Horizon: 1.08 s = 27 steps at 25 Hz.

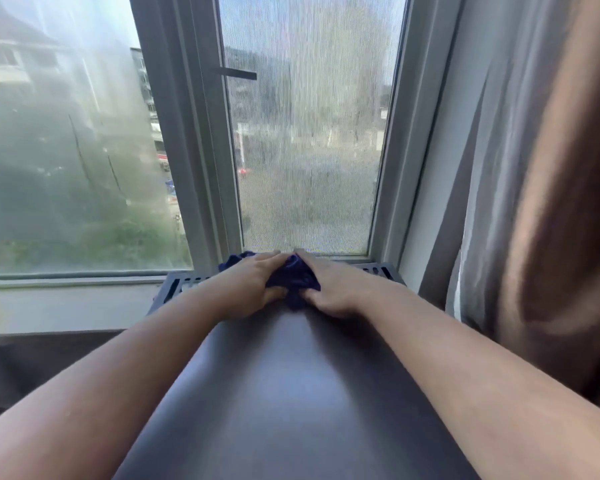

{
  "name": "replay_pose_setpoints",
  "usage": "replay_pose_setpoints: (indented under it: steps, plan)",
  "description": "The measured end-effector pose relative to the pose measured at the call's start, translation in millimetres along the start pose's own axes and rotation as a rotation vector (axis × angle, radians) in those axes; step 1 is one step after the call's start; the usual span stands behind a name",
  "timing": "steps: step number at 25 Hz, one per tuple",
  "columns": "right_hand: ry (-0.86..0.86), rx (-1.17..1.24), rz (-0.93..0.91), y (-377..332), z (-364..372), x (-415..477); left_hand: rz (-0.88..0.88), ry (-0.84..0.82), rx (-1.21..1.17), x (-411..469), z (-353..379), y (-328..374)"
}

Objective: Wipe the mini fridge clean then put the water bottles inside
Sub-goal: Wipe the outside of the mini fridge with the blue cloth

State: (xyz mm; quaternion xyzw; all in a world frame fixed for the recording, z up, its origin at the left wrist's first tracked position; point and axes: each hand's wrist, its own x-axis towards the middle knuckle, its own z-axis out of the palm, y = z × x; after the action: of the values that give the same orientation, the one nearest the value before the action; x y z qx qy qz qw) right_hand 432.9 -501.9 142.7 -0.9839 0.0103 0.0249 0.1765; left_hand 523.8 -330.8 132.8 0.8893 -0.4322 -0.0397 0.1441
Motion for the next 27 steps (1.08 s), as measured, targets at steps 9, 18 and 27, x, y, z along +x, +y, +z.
replay_pose_setpoints:
  steps: [9, 18, 27]
  plan:
    - [0.053, -0.023, 0.000, -1.3, 9.2, -16.2, 0.018, 0.036, -0.007, -18.9, 1.3, 4.0]
    - [-0.022, -0.004, -0.045, -32.4, 21.4, -174.2, 0.061, 0.057, 0.041, -147.1, 18.8, 88.3]
    - [0.060, 0.021, 0.021, -28.4, 33.0, -331.4, 0.127, 0.065, 0.079, -240.3, 45.0, 207.3]
